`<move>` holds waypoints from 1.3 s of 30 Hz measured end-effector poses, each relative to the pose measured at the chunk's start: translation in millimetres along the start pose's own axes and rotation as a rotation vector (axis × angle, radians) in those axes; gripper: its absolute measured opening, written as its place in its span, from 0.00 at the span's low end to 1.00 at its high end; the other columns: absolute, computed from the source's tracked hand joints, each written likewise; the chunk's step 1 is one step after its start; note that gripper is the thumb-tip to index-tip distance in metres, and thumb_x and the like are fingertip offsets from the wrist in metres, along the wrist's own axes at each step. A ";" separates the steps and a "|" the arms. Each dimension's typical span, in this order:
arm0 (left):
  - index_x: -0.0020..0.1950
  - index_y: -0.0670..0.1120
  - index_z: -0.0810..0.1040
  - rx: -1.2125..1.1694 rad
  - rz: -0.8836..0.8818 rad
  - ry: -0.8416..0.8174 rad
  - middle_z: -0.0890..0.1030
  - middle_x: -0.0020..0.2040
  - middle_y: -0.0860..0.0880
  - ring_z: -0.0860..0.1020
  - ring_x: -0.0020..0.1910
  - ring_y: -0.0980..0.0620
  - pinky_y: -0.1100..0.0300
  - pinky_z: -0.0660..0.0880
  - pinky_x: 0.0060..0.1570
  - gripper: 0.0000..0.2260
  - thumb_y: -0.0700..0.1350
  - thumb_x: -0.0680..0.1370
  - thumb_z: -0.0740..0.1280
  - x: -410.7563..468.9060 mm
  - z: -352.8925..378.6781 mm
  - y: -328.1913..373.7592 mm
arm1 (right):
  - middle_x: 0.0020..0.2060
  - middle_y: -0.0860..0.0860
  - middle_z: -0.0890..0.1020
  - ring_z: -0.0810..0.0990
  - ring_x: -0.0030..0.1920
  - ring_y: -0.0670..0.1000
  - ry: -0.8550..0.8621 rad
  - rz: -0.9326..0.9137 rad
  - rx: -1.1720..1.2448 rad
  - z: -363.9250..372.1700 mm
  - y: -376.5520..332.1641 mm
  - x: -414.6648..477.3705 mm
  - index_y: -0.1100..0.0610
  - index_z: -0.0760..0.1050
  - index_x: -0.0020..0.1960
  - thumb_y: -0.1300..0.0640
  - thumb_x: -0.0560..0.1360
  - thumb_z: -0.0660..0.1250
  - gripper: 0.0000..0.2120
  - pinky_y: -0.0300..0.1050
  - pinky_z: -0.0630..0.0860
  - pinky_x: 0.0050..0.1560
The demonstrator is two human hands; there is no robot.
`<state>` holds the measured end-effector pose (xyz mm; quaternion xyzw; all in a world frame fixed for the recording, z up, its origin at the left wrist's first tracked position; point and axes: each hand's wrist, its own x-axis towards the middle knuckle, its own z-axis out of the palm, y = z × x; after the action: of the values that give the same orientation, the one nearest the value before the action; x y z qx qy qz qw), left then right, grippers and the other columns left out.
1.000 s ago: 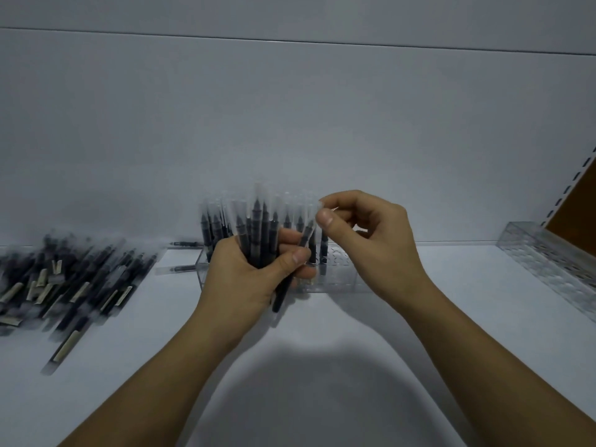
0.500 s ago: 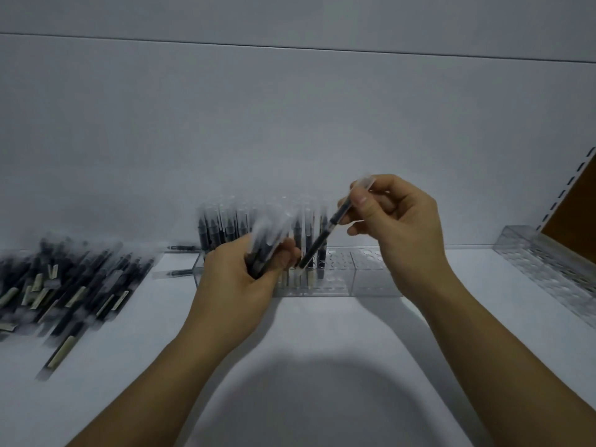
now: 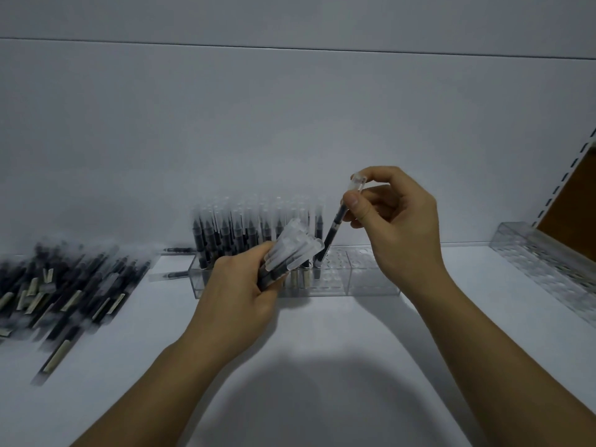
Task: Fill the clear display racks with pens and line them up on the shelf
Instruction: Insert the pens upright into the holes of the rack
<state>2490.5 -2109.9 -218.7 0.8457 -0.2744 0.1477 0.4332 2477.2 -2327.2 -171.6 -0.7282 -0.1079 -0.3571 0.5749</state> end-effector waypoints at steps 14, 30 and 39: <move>0.50 0.48 0.82 -0.033 -0.025 0.006 0.83 0.39 0.47 0.80 0.40 0.44 0.48 0.77 0.41 0.07 0.49 0.81 0.66 0.6 -3.3 3.3 | 0.49 0.47 0.84 0.83 0.48 0.49 -0.146 -0.089 -0.213 11.9 2.0 -11.5 0.49 0.73 0.66 0.62 0.82 0.66 0.15 0.40 0.81 0.45; 0.51 0.54 0.84 -0.172 -0.148 0.032 0.85 0.47 0.61 0.81 0.50 0.64 0.57 0.79 0.56 0.06 0.43 0.80 0.69 4.7 -3.1 7.2 | 0.50 0.47 0.80 0.80 0.50 0.48 -0.150 -0.175 -0.261 16.6 5.9 -14.2 0.51 0.80 0.59 0.66 0.79 0.69 0.14 0.34 0.77 0.46; 0.51 0.53 0.83 -0.190 -0.156 0.023 0.85 0.47 0.60 0.82 0.51 0.63 0.62 0.78 0.54 0.06 0.43 0.80 0.68 3.2 -2.0 7.2 | 0.49 0.49 0.80 0.81 0.48 0.46 -0.110 -0.173 -0.306 23.3 15.1 -9.8 0.52 0.83 0.60 0.65 0.78 0.72 0.14 0.31 0.77 0.45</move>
<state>2488.8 -2112.8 -211.3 0.8180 -0.2155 0.0967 0.5245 2487.9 -2308.2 -191.3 -0.8137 -0.1459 -0.3770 0.4176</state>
